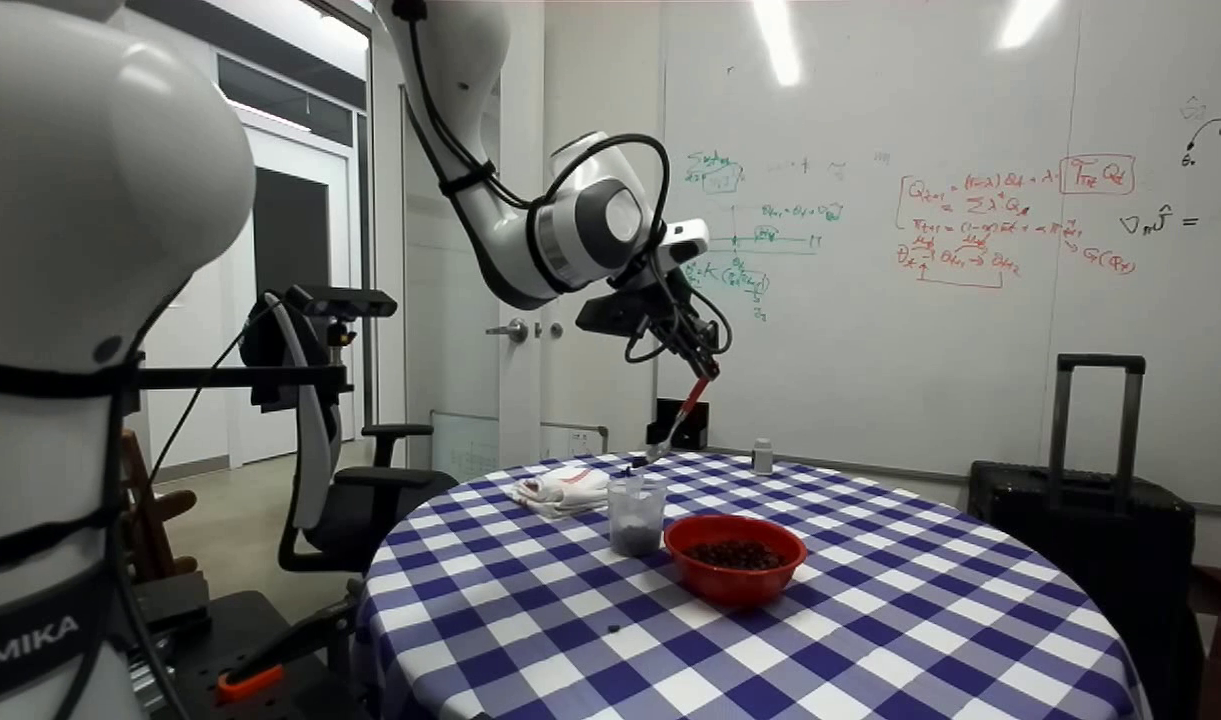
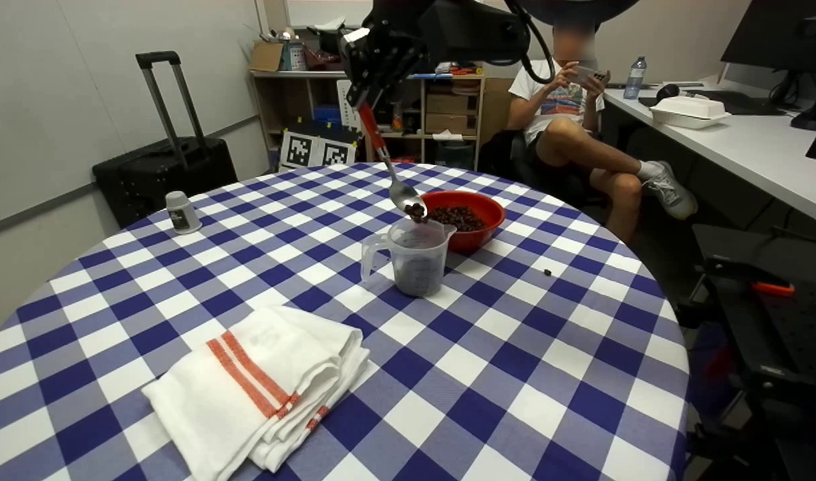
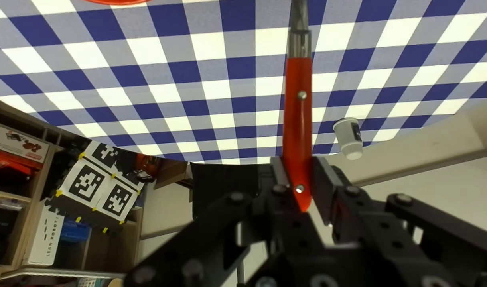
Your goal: Put a spoonful of the things in the red bowl into the jug
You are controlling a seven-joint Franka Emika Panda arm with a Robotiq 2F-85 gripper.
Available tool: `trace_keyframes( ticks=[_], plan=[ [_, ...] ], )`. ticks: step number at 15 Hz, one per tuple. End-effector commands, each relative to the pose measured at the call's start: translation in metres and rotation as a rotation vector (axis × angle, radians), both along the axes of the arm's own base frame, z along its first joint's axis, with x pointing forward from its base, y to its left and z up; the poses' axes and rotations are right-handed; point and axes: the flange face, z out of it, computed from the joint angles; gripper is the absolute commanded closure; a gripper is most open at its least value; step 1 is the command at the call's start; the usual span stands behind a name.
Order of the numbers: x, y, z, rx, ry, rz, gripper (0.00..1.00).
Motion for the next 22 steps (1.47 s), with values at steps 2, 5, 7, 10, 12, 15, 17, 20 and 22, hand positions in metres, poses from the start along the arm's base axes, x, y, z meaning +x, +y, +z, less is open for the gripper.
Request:
trace_keyframes(
  ticks=[2, 5, 7, 10, 12, 15, 17, 20, 22],
  plan=[
    [-0.005, 0.002, 0.011, -0.039, -0.086, -0.042, 0.95],
    [-0.009, 0.004, 0.019, -0.074, -0.138, -0.063, 0.95],
    [-0.012, 0.007, 0.021, -0.083, -0.144, -0.074, 0.95],
    [-0.017, 0.011, 0.021, -0.081, -0.112, -0.069, 0.95],
    [-0.018, 0.011, 0.022, -0.088, -0.102, -0.065, 0.95],
    [-0.018, -0.001, 0.025, -0.107, -0.041, 0.008, 0.95],
    [-0.017, -0.021, 0.025, -0.158, 0.016, 0.05, 0.95],
    [-0.017, -0.067, 0.025, -0.28, 0.152, 0.104, 0.95],
    [-0.019, -0.099, 0.024, -0.331, 0.229, 0.123, 0.95]
  ],
)
